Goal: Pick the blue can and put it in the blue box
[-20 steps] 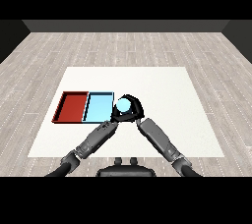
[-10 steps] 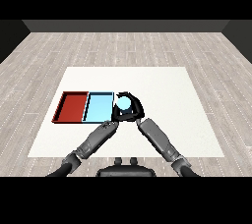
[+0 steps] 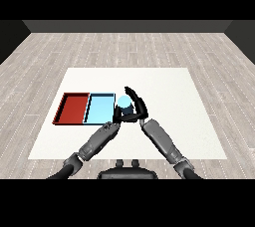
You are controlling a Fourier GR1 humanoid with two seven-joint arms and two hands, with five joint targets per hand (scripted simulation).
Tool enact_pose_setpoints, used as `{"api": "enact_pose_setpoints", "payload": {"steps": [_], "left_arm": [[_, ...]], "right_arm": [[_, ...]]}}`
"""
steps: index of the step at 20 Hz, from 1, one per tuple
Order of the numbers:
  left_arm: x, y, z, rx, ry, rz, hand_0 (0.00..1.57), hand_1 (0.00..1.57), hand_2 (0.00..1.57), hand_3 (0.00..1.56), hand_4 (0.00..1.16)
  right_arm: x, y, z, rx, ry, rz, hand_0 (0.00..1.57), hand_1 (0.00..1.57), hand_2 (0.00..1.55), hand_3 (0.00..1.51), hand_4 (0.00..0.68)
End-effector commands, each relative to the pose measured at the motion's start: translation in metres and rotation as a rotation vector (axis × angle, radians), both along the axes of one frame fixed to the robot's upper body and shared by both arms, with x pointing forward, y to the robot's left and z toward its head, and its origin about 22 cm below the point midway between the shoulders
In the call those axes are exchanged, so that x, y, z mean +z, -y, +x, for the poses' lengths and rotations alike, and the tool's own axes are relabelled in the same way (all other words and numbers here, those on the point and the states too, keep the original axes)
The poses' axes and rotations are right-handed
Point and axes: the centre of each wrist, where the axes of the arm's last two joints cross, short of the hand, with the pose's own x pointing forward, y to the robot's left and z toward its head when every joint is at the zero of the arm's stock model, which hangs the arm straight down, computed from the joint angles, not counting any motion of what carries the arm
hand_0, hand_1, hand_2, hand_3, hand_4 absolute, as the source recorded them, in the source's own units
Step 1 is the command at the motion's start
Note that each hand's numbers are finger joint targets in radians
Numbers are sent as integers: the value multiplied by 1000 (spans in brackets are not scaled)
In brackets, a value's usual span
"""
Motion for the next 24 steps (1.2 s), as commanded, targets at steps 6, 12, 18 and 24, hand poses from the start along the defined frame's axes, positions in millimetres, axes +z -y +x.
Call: {"api": "enact_pose_setpoints", "payload": {"steps": [6, 12, 18, 24], "left_arm": [[-5, -29, 11, 49, -41, -46, 1571, 1571, 1571, 1490, 1142], [-6, -33, 15, 137, 23, -4, 1571, 1571, 1571, 1476, 1145], [8, -76, 37, 223, 37, 78, 1571, 1571, 1563, 1476, 1150], [30, -150, 65, 310, -46, 132, 1571, 1571, 1569, 1484, 1130]], "right_arm": [[23, 48, 20, -66, 4, 220, 0, 0, 0, 0, 0], [41, 101, -15, -101, 106, 282, 0, 0, 0, 0, 0], [47, 146, -38, -192, 123, 335, 0, 0, 0, 0, 0], [15, 159, -36, -236, 111, 353, 0, 0, 0, 0, 0]]}}
